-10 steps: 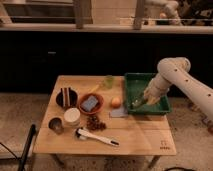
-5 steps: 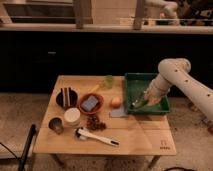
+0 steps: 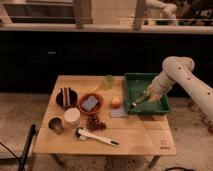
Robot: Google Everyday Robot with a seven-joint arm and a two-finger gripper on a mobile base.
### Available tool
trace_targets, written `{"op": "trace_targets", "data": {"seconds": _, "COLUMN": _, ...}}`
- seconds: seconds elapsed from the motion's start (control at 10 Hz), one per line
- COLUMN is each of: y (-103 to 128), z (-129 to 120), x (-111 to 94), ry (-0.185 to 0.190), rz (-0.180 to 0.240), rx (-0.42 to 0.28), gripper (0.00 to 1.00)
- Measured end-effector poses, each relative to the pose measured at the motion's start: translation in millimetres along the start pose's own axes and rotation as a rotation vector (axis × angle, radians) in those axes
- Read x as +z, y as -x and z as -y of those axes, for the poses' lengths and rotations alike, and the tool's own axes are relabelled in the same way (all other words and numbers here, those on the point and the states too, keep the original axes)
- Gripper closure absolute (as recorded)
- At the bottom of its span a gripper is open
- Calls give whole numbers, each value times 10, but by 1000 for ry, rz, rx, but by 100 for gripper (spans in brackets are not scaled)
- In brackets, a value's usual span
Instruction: Place pepper in tray
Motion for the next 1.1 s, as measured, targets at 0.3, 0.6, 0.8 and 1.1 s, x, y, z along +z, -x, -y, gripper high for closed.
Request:
{"op": "trace_targets", "data": {"seconds": 0.3, "y": -132, "z": 81, "x": 59, "ry": -50, "rz": 35, "rx": 26, "gripper": 91}}
{"op": "trace_targets", "data": {"seconds": 0.6, "y": -233, "z": 116, "x": 200, "ry": -67, "rz": 49, "rx": 48, "gripper": 88}}
{"op": "trace_targets", "data": {"seconds": 0.8, "y": -326, "z": 136, "x": 283, "ry": -68, "rz": 48, "rx": 69, "gripper": 66}}
{"op": "trace_targets", "data": {"seconds": 1.1, "y": -357, "z": 168, "x": 332, "ry": -72, "rz": 62, "rx": 89, "gripper": 37}}
